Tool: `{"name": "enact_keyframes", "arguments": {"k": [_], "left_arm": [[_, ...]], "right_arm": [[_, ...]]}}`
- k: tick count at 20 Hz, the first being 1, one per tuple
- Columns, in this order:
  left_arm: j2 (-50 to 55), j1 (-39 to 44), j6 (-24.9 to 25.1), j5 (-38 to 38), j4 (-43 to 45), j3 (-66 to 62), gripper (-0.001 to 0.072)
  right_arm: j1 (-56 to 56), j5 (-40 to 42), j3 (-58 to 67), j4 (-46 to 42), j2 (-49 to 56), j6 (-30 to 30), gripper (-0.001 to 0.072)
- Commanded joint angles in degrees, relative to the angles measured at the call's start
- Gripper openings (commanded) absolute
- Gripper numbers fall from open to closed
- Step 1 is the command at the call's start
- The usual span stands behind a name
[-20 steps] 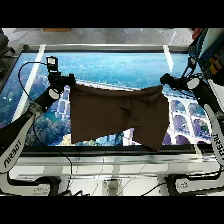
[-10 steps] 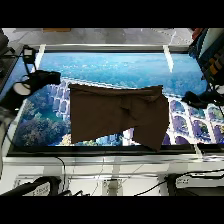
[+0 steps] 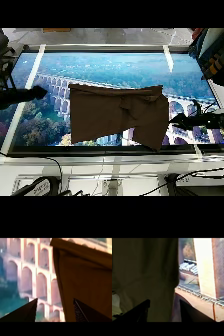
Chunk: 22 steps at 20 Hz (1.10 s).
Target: Fold the clothes and pants, and hang the long-sleeved shirts on hangers.
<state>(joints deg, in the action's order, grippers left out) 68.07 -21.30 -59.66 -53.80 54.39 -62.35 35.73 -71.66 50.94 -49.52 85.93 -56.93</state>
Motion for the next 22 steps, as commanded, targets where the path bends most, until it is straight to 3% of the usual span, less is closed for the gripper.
{"name": "enact_keyframes", "arguments": {"k": [1, 3, 5, 10, 11, 12, 13, 19, 22], "left_arm": [[-0.17, -3.89, -1.25, -9.01, -0.02, 3.98, 0.0473], [-0.17, -4.15, -1.25, -10.8, -0.07, 8.02, 0.0473], [-0.17, -4.15, -1.25, -10.64, -0.09, 12.41, 0.0473], [-0.17, -4.35, -1.27, -10.36, -1.16, 20.35, 0.0473], [-0.22, -4.35, -1.27, -10.62, -1.16, 21.18, 0.0473], [-0.33, -4.33, -1.25, -10.97, -1.16, 21.99, 0.0473], [-0.7, -4.33, -1.25, -11.23, -1.16, 22.86, 0.0473], [-8.02, -4.28, -1.27, -11.96, -1.4, 31.43, 0.0473], [-8.39, -4.22, -0.15, -12.7, -6.45, 36.57, 0.0474]], "right_arm": [[0.24, 5.18, -4.57, 3.08, 0.09, 2.43, 0.041], [-0.2, 6.67, -4.7, 3.72, 0.2, 2.64, 0.0406], [-1.88, 9.09, -4.7, 4.63, 0.2, 3.87, 0.0331], [-6.45, 16.76, -4.7, 7.89, 0.2, 4.15, 0.0282], [-7.23, 17.38, -4.68, 7.91, 0.2, 4.13, 0.0128], [-7.82, 17.7, -4.68, 7.89, 0.2, 4.13, 0.0046], [-8.26, 17.75, -4.68, 7.89, 0.17, 4.13, 0.0011], [-8.26, 17.11, -4.68, 7.72, -0.2, 4.09, 0.001], [-8.26, 16.79, -4.68, 7.74, -0.2, 4.07, 0.001]]}}
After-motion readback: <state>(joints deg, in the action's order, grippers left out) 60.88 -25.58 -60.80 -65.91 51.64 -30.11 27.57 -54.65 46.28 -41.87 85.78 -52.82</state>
